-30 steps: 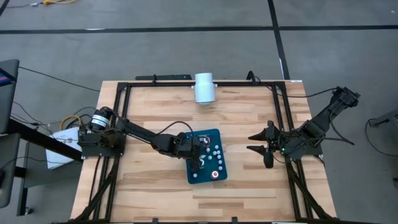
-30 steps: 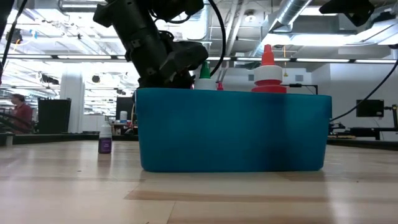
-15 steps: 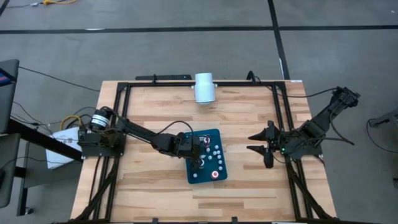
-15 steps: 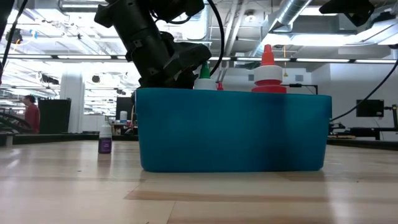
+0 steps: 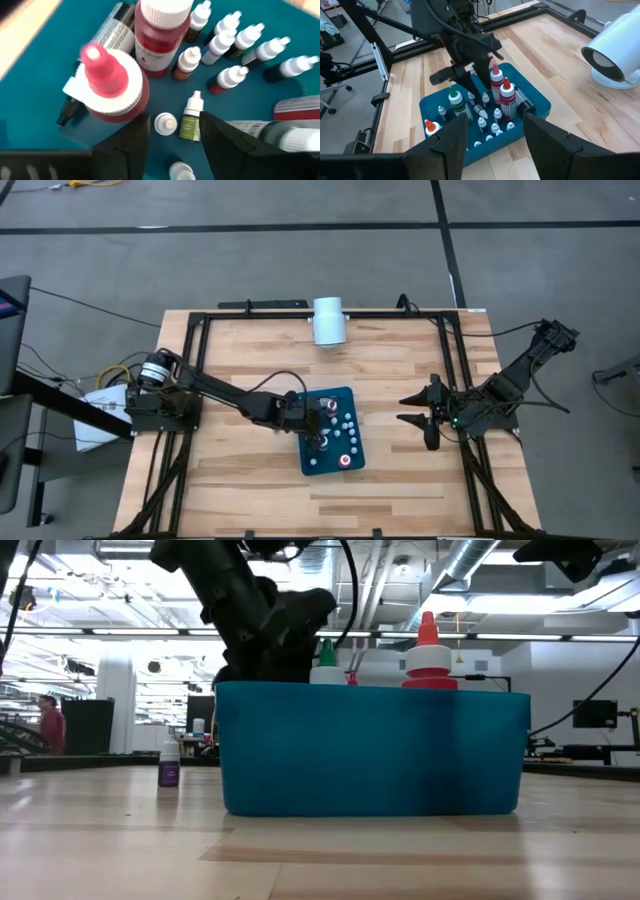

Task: Pick & Place food coloring
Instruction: Put the small purple food coloring bottle into the blue bin

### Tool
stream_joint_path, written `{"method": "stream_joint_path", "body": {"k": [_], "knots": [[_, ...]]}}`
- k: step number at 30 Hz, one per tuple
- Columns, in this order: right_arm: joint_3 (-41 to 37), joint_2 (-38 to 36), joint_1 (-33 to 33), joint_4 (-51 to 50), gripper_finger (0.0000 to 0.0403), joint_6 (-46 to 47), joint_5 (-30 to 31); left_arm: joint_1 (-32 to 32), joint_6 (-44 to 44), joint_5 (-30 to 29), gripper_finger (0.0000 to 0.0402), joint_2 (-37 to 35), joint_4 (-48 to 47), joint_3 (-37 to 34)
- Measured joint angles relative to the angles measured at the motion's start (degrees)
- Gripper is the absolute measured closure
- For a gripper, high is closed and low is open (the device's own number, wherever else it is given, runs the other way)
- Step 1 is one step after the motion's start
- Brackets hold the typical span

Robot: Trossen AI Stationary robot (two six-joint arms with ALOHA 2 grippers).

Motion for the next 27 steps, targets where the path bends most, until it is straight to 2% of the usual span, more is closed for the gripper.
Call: {"method": "stream_joint_path", "body": {"k": [10, 14, 16, 19, 23, 27], "knots": [[0.0, 0.0, 0.0, -0.07, 0.0221, 0.0, 0.0, 0.0, -1.91, 5.21, 0.0239, -9.04, -1.14, 0.0], [0.0, 0.0, 0.0, -0.2, 0.0221, 0.0, 0.0, -0.71, -3.18, 5.95, 0.0239, -14.54, -5.47, 0.0], [0.0, 0.0, 0.0, -0.22, 0.0221, 0.0, 0.0, -1.78, -4.38, 3.39, 0.0239, -17.29, -10.04, 0.0], [0.0, 0.0, 0.0, -0.65, 0.0221, -0.02, 0.02, -4.29, -7.96, -3.43, 0.0239, -20.43, -18.3, 0.0], [0.0, 0.02, 0.03, -1.72, 0.0221, 0.0, 0.02, -8.42, -12.24, -10.18, 0.0239, -21.55, -26.91, 0.0], [0.0, -0.43, 1.26, -2.51, 0.0221, 0.32, 0.22, -11.93, -13.39, -12.58, 0.0239, -21.46, -26.54, -1.53]]}}
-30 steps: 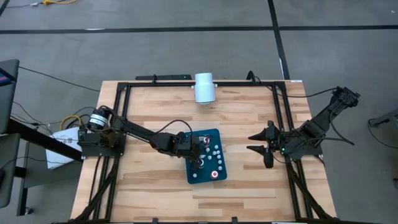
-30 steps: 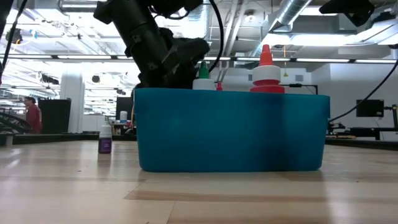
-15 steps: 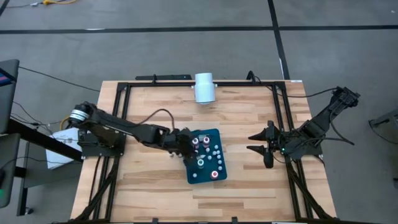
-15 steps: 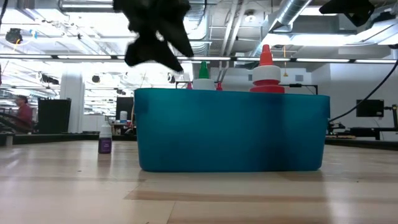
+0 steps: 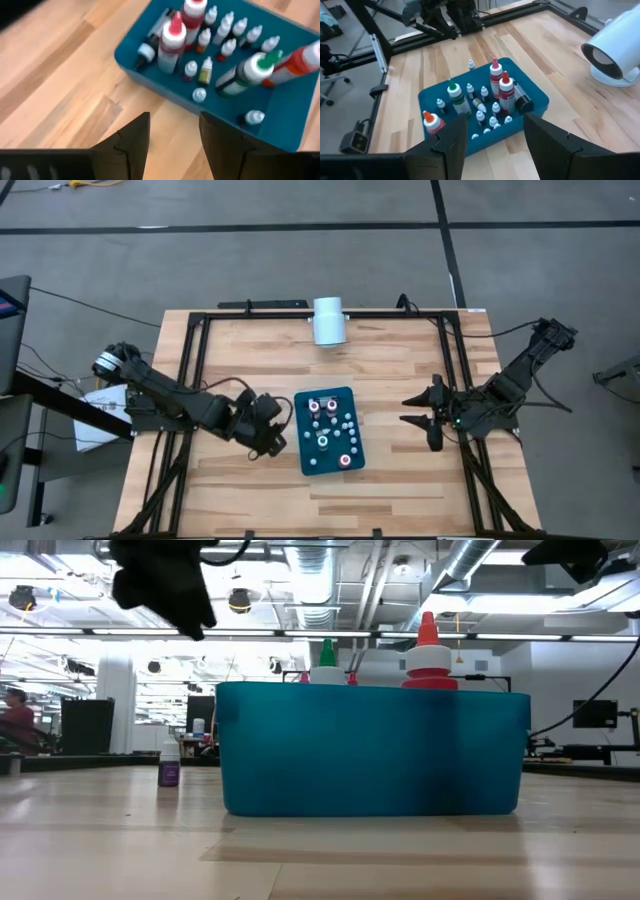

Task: Pick & Place food coloring
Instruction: Put the small purple food coloring bottle into the blue bin

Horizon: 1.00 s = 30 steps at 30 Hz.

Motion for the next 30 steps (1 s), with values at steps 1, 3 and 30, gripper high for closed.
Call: {"method": "stream_joint_path", "body": {"k": [1, 3, 30], "knots": [[0.0, -0.55, 0.48, -0.65, 0.0221, 0.62, 0.08, -0.67, -0.17, -0.3, 0.0239, 0.04, 0.63, -0.74], [0.0, -2.28, 2.06, -2.48, 0.0221, 2.33, 0.55, -1.62, -0.34, -0.98, 0.0239, 0.07, 2.58, -2.36], [-9.21, -8.14, 31.06, -18.86, 0.0221, 38.83, 28.03, -13.52, -13.61, -9.96, 0.0239, -5.46, 21.67, -27.15]]}}
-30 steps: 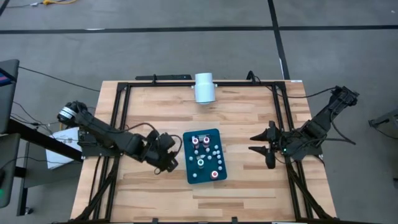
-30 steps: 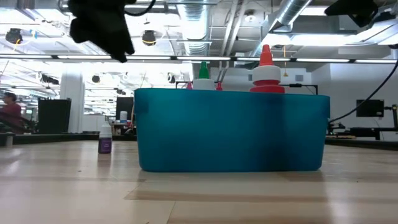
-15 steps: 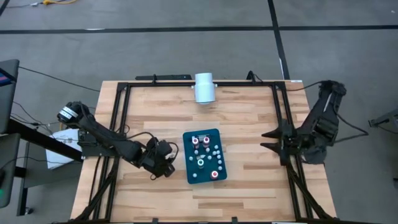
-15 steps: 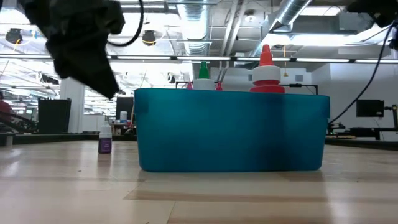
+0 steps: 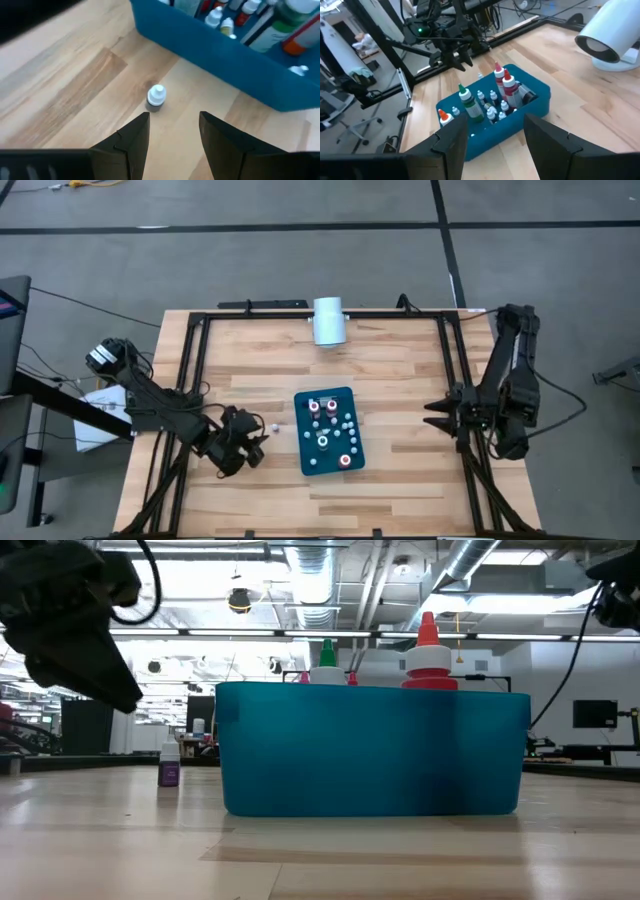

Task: Pick & Place food coloring
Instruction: Put the small purple food coloring bottle into the blue bin

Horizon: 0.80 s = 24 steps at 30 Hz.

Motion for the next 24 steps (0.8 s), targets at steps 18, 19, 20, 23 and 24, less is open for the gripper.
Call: {"method": "stream_joint_path", "body": {"k": [18, 19, 20, 23, 24], "knots": [[-0.24, -10.39, 2.94, -13.9, 0.0221, 8.67, 0.38, -1.74, 5.59, -0.54, 0.0239, -2.01, -0.4, -0.08], [-0.24, -11.01, 2.92, -13.71, 0.0221, 7.74, 0.19, -1.63, 6.09, -0.55, 0.0239, -2.01, -0.34, -0.08], [-0.24, -11.59, 2.92, -13.32, 0.0221, 6.82, -0.72, -1.55, 6.58, -0.56, 0.0239, -2.01, -0.23, -0.08], [-0.24, -13.19, 2.81, -12.32, 0.0221, 4.05, -4.1, -1.16, 7.91, -0.59, 0.0239, -2.01, -0.01, -0.08], [-0.24, -13.44, 2.81, -11.75, 0.0221, 2.84, -4.05, -0.94, 8.3, -0.55, 0.0239, -2.0, -0.02, -0.08]]}}
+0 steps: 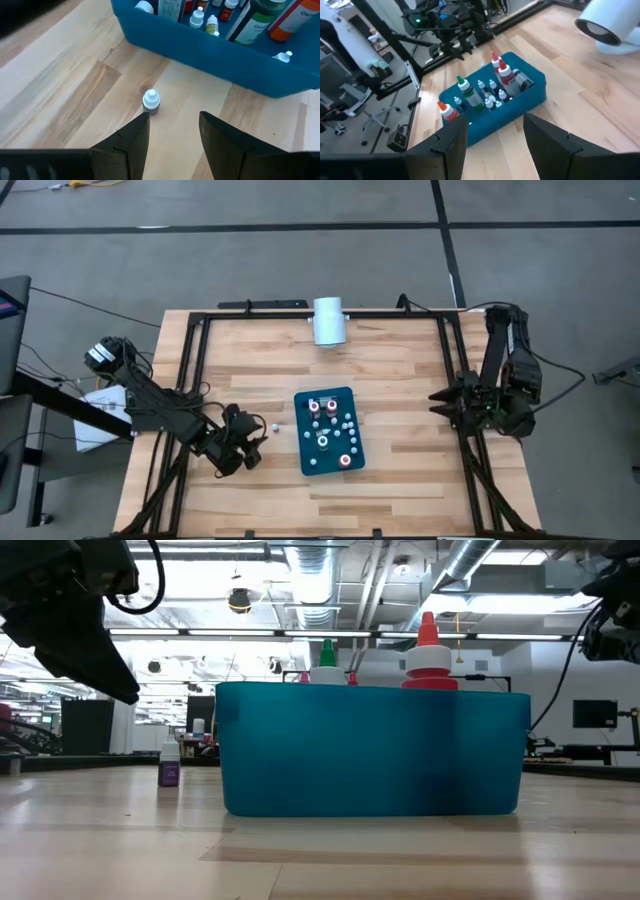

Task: Pick & Place food coloring
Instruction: Put the small purple food coloring bottle into the blue bin

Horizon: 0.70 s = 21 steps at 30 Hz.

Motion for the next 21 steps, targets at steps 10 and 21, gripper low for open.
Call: {"method": "stream_joint_path", "body": {"k": [10, 21], "knots": [[0.0, -0.78, -5.14, 4.86, 0.0221, -6.42, -9.17, 3.75, 5.17, 2.04, 0.0239, 0.03, 0.85, 0.0], [0.0, 2.63, -22.89, 22.06, 0.0221, -27.77, -22.49, 6.73, 8.67, 5.39, 0.019, 0.05, 0.49, 0.0]]}}
